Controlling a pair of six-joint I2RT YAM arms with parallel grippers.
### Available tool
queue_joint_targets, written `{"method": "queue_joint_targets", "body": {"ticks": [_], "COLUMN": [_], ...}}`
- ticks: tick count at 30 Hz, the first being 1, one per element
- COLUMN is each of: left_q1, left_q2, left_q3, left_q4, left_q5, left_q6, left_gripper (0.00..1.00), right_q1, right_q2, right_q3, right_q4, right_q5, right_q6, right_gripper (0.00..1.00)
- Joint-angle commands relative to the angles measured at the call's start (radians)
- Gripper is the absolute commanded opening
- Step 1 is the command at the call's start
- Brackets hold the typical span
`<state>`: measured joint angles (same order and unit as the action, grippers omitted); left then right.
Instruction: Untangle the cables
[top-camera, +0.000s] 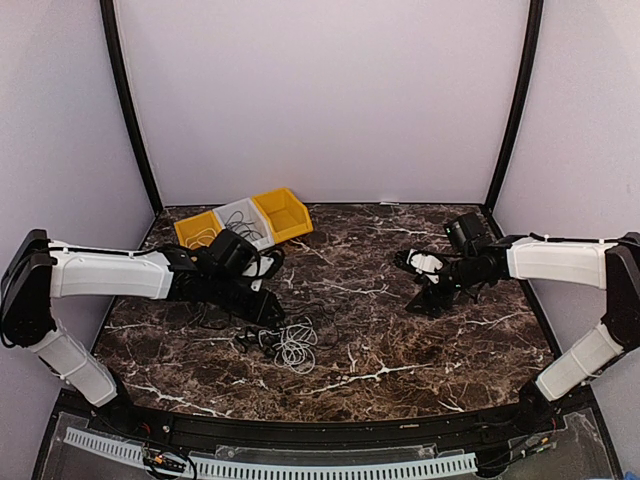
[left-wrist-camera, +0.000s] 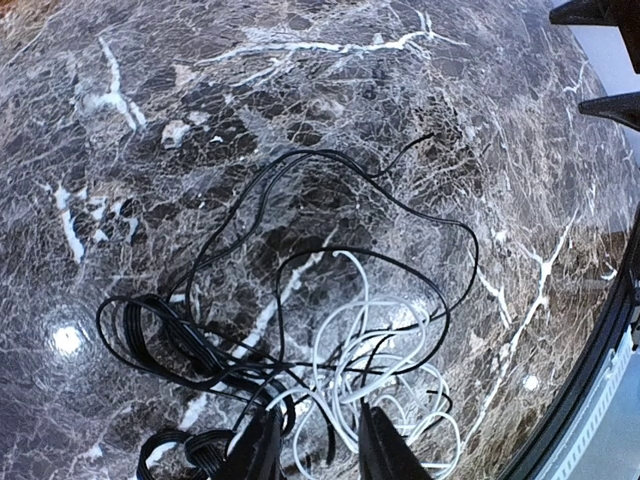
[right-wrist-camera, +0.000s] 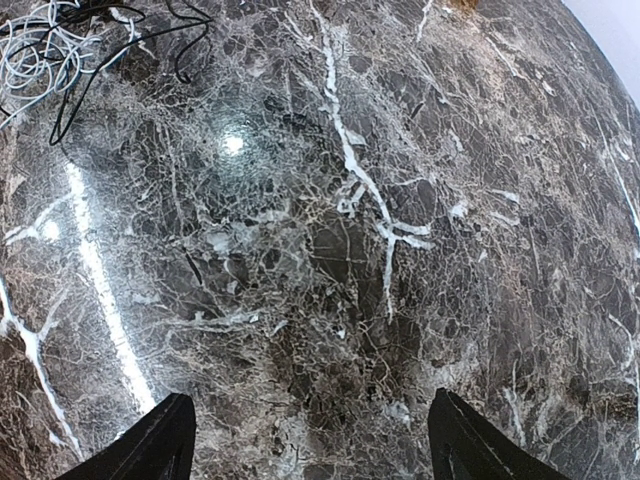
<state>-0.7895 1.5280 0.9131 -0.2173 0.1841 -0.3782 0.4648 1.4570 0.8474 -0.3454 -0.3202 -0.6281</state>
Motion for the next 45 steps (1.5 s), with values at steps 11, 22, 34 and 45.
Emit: {"method": "queue_joint_targets", "body": {"ticks": [11,22,34,45], "left_q1": [-0.004,-0.004,-0.003,-0.004], "left_q2": [0.031,-0.063,-0.271,-0.401], "left_q3": [0.006,0.143,0.155,0.142], "left_q4": [-0.042,-0.113,0.018,0.107], "left_q5": [0.068,0.046,-0.074,-0.1], "left_q6": [0.011,0.048,-0.013,-0.049], "left_gripper": [0.16,0.0,0.0,0.0], "right_q1": [0.008,0.031,0.235,0.398], "right_q2": [0.005,-0.028,0.134,0.36], "right_q3": [0.009,0.187,0.474,0.618], "right_q4": [0.001,-0.081,0.029,0.189], "right_q5": [-0.002,-0.233,-0.294,-0.346], "right_q6": [-0.005,0.065,0.292,0.399], "right_gripper": [0.82,0.74,0.82,0.85]}}
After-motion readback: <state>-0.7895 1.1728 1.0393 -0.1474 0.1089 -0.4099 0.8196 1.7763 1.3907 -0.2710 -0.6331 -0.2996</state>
